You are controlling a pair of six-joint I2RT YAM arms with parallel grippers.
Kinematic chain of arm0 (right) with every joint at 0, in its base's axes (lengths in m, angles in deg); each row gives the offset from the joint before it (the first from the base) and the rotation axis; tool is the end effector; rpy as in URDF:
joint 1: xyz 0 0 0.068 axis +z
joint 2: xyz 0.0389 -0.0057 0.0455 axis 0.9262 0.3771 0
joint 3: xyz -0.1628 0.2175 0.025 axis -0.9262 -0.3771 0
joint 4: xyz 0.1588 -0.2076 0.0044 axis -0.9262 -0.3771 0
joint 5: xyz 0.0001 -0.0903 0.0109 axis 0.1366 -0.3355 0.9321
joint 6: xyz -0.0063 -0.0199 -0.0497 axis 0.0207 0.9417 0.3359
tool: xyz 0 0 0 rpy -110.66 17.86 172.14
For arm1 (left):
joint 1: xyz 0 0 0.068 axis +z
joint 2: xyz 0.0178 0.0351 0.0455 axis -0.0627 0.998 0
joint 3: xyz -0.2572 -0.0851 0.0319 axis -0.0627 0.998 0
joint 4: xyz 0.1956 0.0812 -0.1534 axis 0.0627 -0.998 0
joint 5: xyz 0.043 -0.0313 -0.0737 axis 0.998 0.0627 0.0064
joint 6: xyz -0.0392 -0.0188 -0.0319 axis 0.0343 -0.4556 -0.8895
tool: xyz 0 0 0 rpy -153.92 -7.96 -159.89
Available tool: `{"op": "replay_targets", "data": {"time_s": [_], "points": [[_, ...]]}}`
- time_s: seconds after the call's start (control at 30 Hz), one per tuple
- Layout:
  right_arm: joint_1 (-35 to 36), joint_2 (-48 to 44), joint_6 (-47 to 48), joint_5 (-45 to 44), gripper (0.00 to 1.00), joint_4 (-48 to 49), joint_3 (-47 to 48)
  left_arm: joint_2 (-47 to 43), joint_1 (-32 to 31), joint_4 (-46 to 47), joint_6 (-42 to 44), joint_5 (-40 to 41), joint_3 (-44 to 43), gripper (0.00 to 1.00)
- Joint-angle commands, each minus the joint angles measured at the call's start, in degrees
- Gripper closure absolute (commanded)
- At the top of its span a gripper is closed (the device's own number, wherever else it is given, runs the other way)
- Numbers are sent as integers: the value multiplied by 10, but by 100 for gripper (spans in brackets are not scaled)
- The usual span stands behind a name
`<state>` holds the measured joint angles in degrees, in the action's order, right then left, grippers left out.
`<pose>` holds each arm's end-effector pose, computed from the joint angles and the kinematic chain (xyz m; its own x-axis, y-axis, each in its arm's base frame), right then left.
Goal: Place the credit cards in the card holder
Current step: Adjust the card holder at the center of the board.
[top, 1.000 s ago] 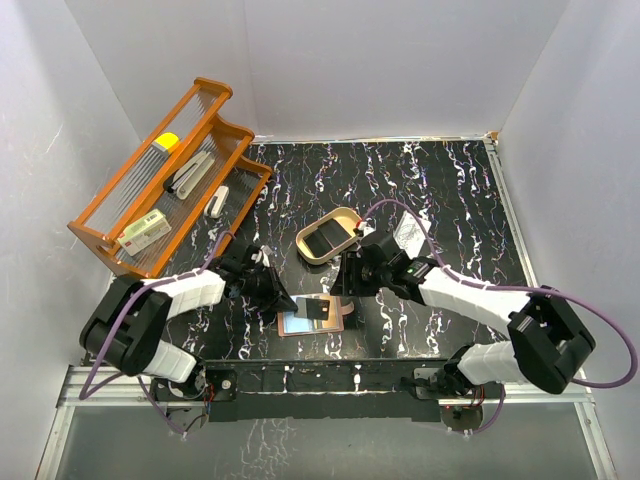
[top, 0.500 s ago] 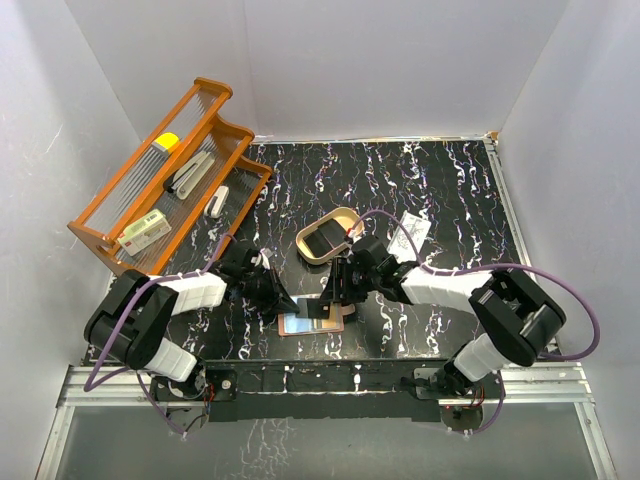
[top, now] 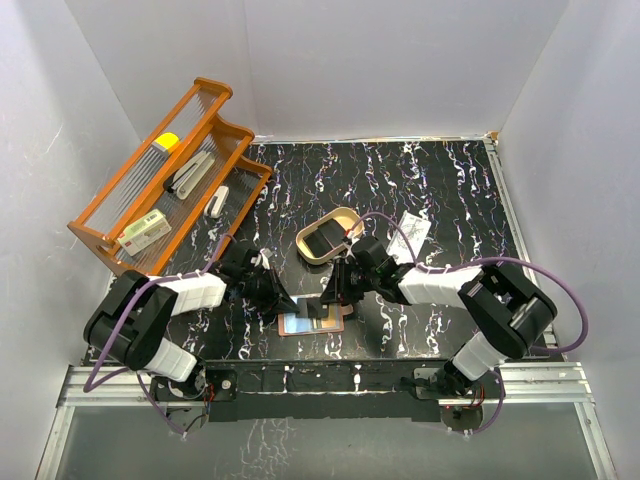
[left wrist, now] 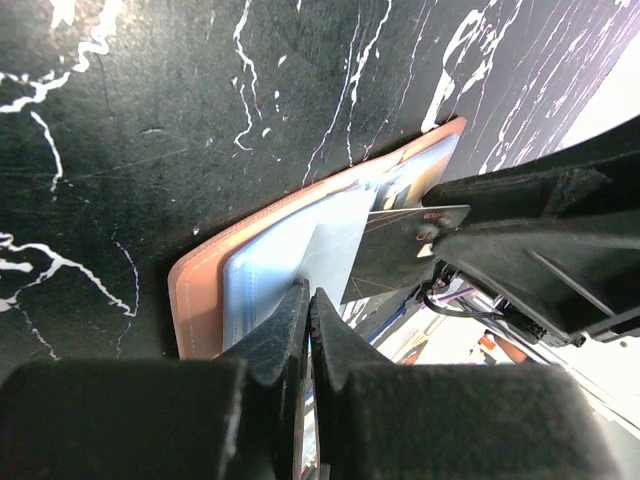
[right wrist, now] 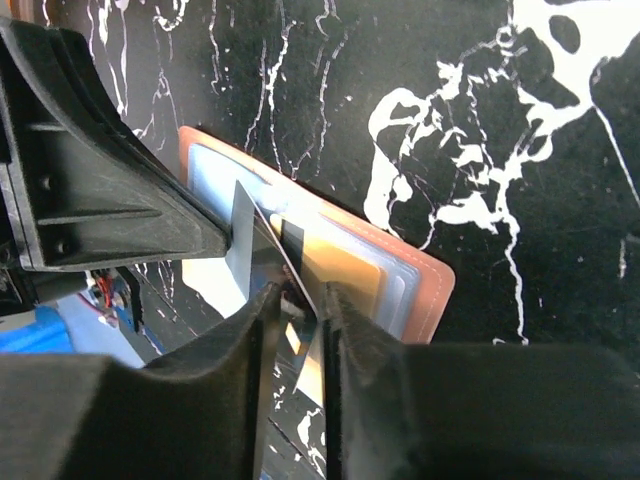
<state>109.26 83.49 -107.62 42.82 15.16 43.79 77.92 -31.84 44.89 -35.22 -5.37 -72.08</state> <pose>0.2066 0.1990 0.1429 -0.9484 0.0431 -0.3141 -0.1903 0.7149 0.6728 0.2076 -0.1334 0.1231 -0.9670 -0.2514 -0.0413 -0.1336 0.6387 -0.7578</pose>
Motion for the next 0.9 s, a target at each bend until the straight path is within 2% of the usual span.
{"op": "replay_targets", "data": {"time_s": [0.0, 0.07, 0.2, 0.33, 0.43, 0.6, 0.77, 0.87], "points": [[2, -1, -4, 9, 88, 26, -10, -3, -3, -52, 11, 46, 20, 100], [2, -14, 4, -6, 100, 7, -6, -6, -3, -60, 13, 50, 15, 100], [2, -45, 23, -36, 100, -39, -1, -17, -3, -81, 15, 57, 3, 100], [-7, -80, 31, -61, 100, -85, -5, -47, -3, -116, 9, 61, -22, 86], [-8, -116, 20, -74, 100, -102, -9, -84, -2, -102, -21, 37, -30, 78], [-8, -187, -32, -103, 100, -93, -22, -129, -2, -11, -99, -18, -26, 64], [-7, -235, -131, -101, 100, 0, -65, -165, -3, 158, -218, -52, 26, 53], [-6, -261, -185, -106, 100, 72, -94, -178, -3, 226, -262, -56, 44, 48]]}}
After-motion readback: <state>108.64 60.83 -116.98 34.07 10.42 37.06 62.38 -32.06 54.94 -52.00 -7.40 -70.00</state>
